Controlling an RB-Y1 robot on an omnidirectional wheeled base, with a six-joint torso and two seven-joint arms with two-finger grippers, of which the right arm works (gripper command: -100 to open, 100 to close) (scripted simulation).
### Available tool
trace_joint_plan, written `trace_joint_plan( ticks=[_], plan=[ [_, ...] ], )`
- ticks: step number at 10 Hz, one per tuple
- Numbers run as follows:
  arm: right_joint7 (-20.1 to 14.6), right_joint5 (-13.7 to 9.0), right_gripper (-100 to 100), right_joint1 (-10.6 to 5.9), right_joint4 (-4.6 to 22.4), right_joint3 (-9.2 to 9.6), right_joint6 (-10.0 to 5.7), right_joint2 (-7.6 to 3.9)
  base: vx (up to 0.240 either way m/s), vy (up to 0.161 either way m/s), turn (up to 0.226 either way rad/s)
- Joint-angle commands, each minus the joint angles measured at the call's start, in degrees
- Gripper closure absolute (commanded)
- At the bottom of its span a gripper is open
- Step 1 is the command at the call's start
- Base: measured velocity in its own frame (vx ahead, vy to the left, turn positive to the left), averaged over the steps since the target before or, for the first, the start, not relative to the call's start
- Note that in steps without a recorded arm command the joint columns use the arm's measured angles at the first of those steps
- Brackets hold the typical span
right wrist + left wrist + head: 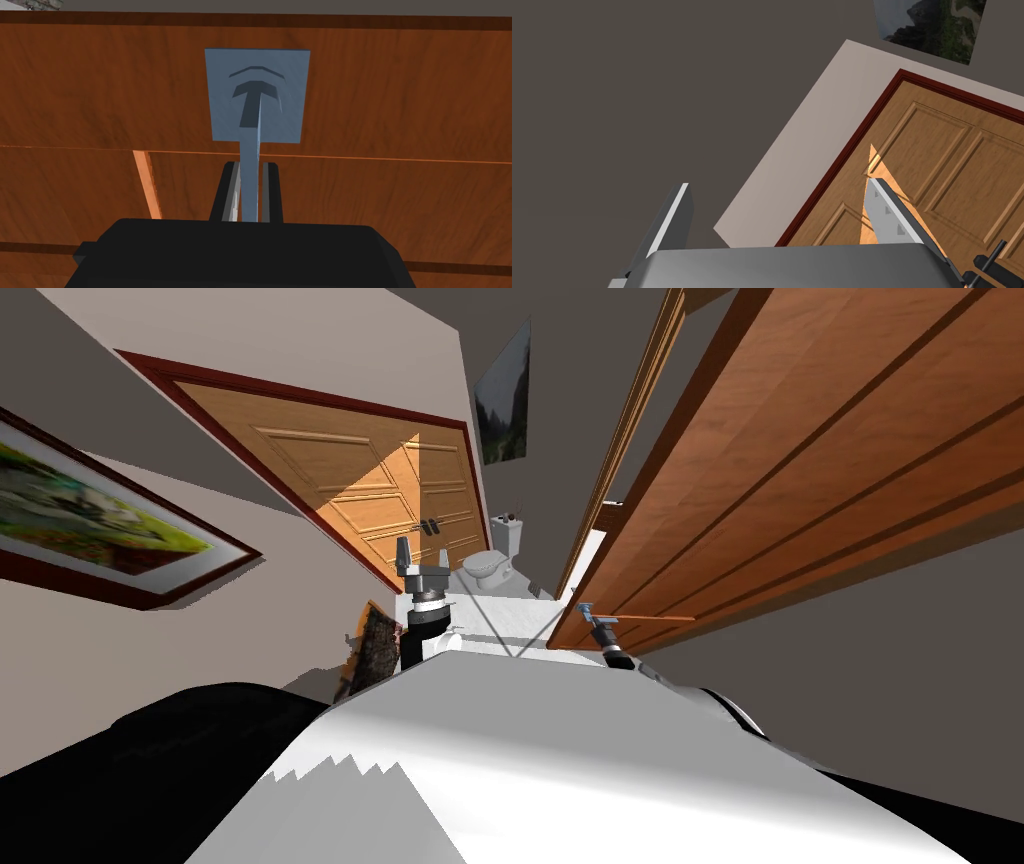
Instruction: Pull the door open
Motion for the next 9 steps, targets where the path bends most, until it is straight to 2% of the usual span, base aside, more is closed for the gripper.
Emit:
trace_joint_plan(
  ticks=[1, 2, 3, 4, 5, 9],
  plan=[
    [-0.4, 0.2, 100, 0.76, 1.1, 0.08, -1.92, -0.35, -0.151, -0.031, 0.158],
    [-0.9, 0.2, 100, 1.68, 1.0, 0.00, -3.08, -0.97, -0.144, -0.055, 0.213],
    [-0.9, 0.2, 100, 1.68, 1.0, 0.00, -3.08, -0.97, -0.123, -0.042, 0.095],
    [-1.3, 0.3, 100, 2.57, 1.0, -0.08, -4.23, -1.57, -0.127, -0.052, 0.152],
    [-1.3, 0.3, 100, 2.57, 1.0, -0.08, -4.23, -1.57, -0.099, -0.048, 0.076],
    [-2.7, 0.4, 100, 5.27, 1.3, -0.31, -7.66, -3.39, -0.145, -0.059, 0.170]
  ],
)
